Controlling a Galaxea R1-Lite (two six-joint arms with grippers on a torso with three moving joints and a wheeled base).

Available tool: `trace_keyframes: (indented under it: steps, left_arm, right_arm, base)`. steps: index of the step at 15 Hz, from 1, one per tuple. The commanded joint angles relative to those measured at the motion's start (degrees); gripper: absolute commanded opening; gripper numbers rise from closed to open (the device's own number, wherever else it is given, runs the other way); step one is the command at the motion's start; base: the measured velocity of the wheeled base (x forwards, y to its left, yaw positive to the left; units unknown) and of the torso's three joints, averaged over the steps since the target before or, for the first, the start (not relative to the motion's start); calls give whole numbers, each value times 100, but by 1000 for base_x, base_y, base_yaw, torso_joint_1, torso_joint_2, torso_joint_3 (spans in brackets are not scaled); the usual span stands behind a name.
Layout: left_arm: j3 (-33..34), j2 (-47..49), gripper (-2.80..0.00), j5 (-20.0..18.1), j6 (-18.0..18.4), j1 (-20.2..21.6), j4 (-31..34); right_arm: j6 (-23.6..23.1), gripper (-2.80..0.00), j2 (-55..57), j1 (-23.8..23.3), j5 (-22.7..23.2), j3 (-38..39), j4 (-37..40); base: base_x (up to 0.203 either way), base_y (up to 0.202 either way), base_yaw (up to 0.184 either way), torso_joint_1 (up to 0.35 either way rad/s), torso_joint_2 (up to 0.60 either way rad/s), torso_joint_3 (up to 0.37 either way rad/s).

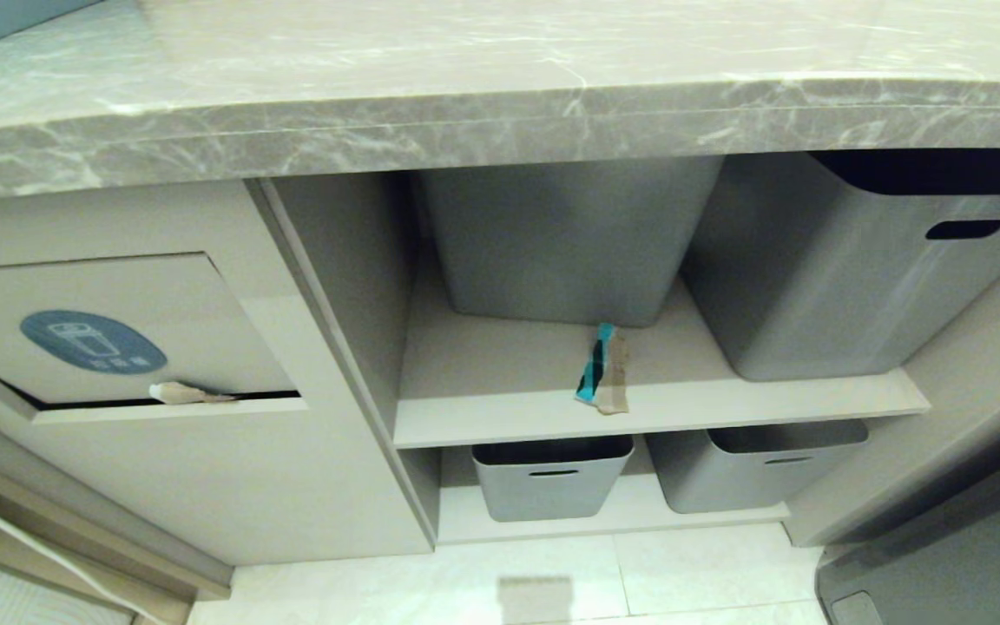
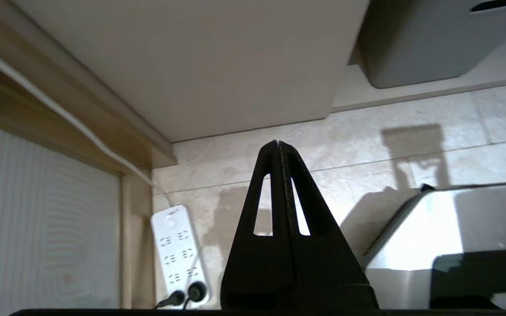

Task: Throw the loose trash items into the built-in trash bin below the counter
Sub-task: Put the garbage in the trash can

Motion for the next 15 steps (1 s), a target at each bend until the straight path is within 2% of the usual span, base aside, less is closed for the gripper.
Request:
trace_keyframes:
  steps: [1,2,7,15]
  left_arm:
    - [1,0,-280,37,-133,-353,17]
    - [2,-150,-280,65,-191,-467,7]
    - [8,-1656,-280,96,-210,-376,3]
    - [10,-1604,-280,104,-171,-357,3]
  right_arm:
    - [-2,-280,-6,5,4,0,-1]
    - [-2,-280,-6,5,4,0,-1]
    - [-2,-280,-6,5,4,0,-1]
    - [-2,-280,-6,5,4,0,-1]
  base:
    - [0,0,0,0,0,0]
    - [0,0,0,0,0,0]
    - [0,0,0,0,0,0]
    - [0,0,0,0,0,0]
